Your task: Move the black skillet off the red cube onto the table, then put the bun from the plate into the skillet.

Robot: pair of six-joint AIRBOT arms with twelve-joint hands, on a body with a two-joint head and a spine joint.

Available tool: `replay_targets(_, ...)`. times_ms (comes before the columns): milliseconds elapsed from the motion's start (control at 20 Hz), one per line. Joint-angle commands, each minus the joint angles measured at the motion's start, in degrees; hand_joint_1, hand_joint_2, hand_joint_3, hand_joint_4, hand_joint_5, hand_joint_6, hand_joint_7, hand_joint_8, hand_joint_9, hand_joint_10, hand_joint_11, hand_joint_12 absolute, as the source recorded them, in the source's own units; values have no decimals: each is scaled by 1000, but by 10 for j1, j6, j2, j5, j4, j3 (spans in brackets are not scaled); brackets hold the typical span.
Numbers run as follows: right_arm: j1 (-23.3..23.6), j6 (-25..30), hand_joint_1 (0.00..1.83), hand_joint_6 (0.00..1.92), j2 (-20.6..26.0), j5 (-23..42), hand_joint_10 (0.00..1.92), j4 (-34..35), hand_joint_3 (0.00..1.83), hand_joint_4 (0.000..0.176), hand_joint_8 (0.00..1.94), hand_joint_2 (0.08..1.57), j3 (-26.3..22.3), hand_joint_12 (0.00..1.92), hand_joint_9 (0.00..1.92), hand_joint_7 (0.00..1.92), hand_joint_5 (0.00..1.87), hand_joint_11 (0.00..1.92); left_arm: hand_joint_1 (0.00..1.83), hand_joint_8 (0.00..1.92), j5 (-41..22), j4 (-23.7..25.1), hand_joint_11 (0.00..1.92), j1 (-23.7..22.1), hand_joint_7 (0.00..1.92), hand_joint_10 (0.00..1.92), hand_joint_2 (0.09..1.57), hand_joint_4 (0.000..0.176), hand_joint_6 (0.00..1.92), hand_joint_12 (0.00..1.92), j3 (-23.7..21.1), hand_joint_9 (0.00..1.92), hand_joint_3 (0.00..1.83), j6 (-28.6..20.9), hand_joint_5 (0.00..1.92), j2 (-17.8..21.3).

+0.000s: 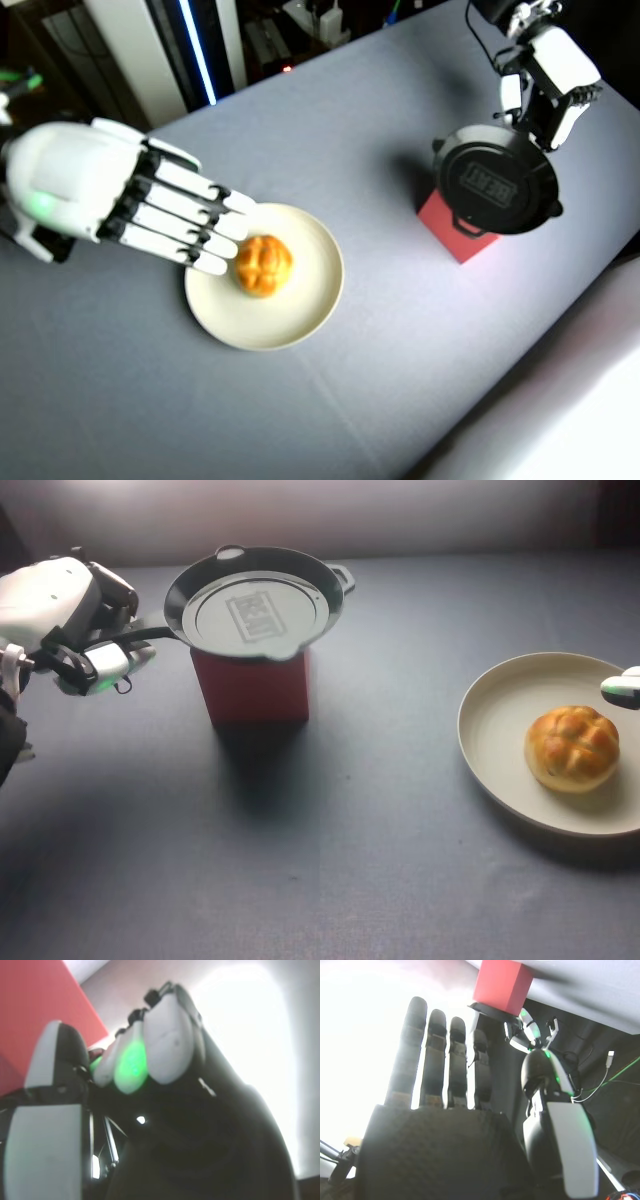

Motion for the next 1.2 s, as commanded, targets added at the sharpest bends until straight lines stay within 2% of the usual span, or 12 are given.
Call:
replay_targets(0,3,4,346,4,-1,65,4,10,4,39,3,1355,2,72,459,440,388,484,1419,1921,-91,12,1536,0,1396,1921,1243,0,1921,1921,-1,1534,2,-9,1274,7)
replay_targets(50,3,4,343,5,-1,64,4,10,4,32,3,1356,2,73,460,443,392,485,1421,1921,-99,12,1493,3,1392,1921,1244,0,1921,1921,-4,1521,1,-14,1264,8)
replay_targets(150,3,4,345,10,-2,62,11,10,3,21,9,1355,2,87,481,458,407,515,1408,1921,-115,18,1569,11,1383,1921,1249,0,1921,1921,-12,1522,2,-25,1249,11)
replay_targets(200,3,4,370,7,-2,62,7,11,1,30,5,1358,2,90,480,461,413,509,1401,1921,-124,25,1625,16,1399,1921,1248,0,1921,1921,-18,1549,0,-31,1237,14)
replay_targets(300,3,4,357,3,-3,61,3,11,1,30,2,1357,2,91,475,455,410,502,1379,1921,-148,50,1611,26,1395,1921,1254,0,1921,1921,-43,1540,1,-32,1217,27)
replay_targets(350,3,4,354,2,-3,60,4,12,0,22,2,1355,2,92,479,456,409,502,1377,1921,-155,58,1600,28,1374,1921,1246,0,1921,1921,-51,1533,0,-32,1199,32)
replay_targets(400,3,4,364,2,-3,60,4,13,0,29,3,1354,2,101,485,464,412,506,1345,1921,-165,73,1614,31,1383,1921,1241,0,1921,1921,-62,1552,0,-32,1179,39)
replay_targets(500,3,4,365,2,-4,60,1,14,0,31,3,1353,2,101,478,465,413,501,1363,1921,-176,102,1617,39,1379,1921,1234,0,1921,1921,-79,1555,0,-40,1187,50)
replay_targets(600,3,4,366,3,-5,60,0,14,0,22,3,1354,2,92,472,467,416,479,1350,1921,-188,135,1587,53,1349,1921,1230,0,1921,1921,-101,1523,0,-50,1192,64)
replay_targets(800,3,4,350,2,-5,60,4,15,1,22,3,1361,2,108,493,479,422,501,1362,1921,-198,203,1628,79,1429,1921,1231,0,1921,1921,-149,1563,0,-52,1305,95)
replay_targets(900,3,4,394,7,-5,60,3,17,1,5,4,1366,2,113,500,492,441,501,1361,1921,-202,230,1659,91,1493,1921,1210,0,1921,1921,-171,1602,0,-52,1395,110)
replay_targets(1150,3,4,380,2,-5,60,3,17,0,3,3,1347,2,89,463,489,441,451,1302,1921,-182,262,1663,118,1518,1921,1220,0,1921,1921,-197,1632,3,-51,1351,120)
